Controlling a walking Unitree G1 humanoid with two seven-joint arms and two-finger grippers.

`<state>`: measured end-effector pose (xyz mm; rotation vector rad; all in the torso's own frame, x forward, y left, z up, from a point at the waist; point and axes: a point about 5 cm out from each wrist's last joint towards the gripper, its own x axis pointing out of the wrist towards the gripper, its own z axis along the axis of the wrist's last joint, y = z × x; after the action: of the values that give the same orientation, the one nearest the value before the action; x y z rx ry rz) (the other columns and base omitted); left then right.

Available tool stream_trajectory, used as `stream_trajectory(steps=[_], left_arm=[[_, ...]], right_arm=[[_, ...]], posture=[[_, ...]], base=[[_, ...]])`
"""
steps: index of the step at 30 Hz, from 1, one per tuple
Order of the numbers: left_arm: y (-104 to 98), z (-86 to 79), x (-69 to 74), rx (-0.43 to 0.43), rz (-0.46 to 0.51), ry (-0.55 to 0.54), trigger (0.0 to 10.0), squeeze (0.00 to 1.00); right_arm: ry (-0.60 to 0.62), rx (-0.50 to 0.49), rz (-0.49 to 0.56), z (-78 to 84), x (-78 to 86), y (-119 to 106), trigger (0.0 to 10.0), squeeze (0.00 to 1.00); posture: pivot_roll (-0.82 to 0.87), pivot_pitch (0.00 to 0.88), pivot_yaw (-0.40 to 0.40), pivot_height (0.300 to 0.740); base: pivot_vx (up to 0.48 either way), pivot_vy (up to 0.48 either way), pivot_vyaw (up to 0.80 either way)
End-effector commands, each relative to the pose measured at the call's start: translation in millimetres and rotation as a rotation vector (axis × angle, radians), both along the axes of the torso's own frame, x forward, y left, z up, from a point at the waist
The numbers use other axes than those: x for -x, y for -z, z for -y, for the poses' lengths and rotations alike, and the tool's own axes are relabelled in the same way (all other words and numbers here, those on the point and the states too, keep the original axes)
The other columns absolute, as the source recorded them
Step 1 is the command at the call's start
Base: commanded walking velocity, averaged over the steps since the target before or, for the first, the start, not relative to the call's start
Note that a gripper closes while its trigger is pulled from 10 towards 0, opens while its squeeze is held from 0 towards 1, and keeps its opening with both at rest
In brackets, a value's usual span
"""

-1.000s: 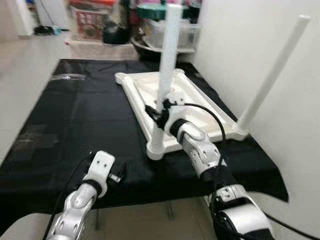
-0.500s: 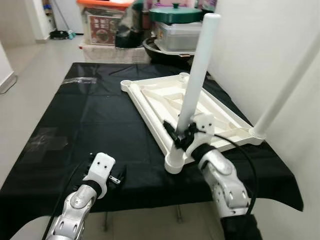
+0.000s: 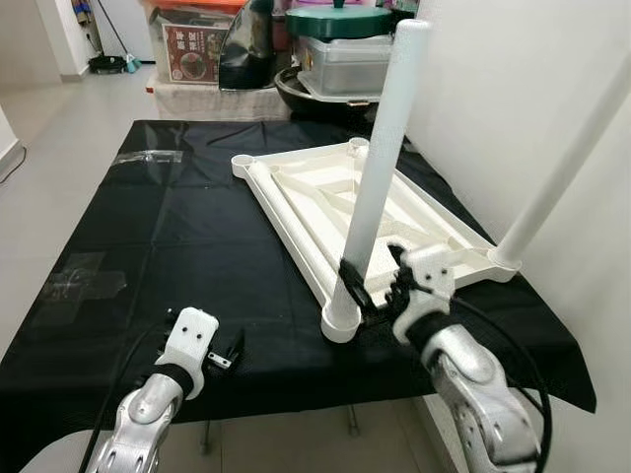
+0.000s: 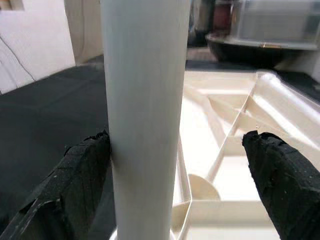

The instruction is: Building children table

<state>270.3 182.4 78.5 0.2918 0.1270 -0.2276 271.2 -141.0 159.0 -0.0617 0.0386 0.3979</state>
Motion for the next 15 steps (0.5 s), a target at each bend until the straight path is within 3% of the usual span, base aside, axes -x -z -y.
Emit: stream_trajectory(steps=[1,3,4,7,11,12,14,15], left_arm=[[10,-14.2,6.8,-0.018,-0.063,-0.035,10.0,0.0],[10,-14.2,6.8,-0.018,-0.063,-0.035,10.0,0.0],[11,-14.6,6.8,-0.02,-0.065,-0.033,10.0,0.0],[11,-11.8,7.0,-0.022,-0.068,-0.022,10.0,0.0],[11,-10.9,7.5,-0.021,-0.068,-0.019,10.0,0.0],[12,-11.6,8.0,-0.022,-0.069,-0.022,10.0,0.0],[13,-12.9,10.7,-0.018,-0.071,-0.036,10.0,0.0],[13,-12.9,10.7,-0.018,-0.071,-0.036,10.0,0.0]], right_arm=[[-0.055,0.111,-0.238,18.9,17.5,27,10.0,0.0],[-0.055,0.111,-0.238,18.9,17.5,27,10.0,0.0],[-0.128,0.169,-0.322,22.7,25.0,35,10.0,0.0],[-0.204,0.257,-0.357,33.4,39.0,33,10.0,0.0],[-0.225,0.25,-0.352,34.3,44.5,30,10.0,0.0],[-0.226,0.246,-0.332,32.6,44.9,28,10.0,0.0],[-0.373,0.251,-0.207,22.2,55.2,17,10.0,0.0],[-0.373,0.251,-0.207,22.2,55.2,17,10.0,0.0]], posture=[[0.06,0.0,-0.05,0.74],[0.06,0.0,-0.05,0.74],[0.06,0.0,-0.05,0.74],[0.05,0.0,-0.041,0.74],[0.05,0.0,-0.048,0.74],[0.05,0.0,-0.048,0.74],[0.06,0.0,-0.061,0.74],[0.06,0.0,-0.061,0.74]], base=[[0.0,0.0,0.0],[0.0,0.0,0.0],[0.0,0.0,0.0],[0.0,0.0,0.0],[0.0,0.0,0.0],[0.0,0.0,0.0],[0.0,0.0,0.0],[0.0,0.0,0.0]])
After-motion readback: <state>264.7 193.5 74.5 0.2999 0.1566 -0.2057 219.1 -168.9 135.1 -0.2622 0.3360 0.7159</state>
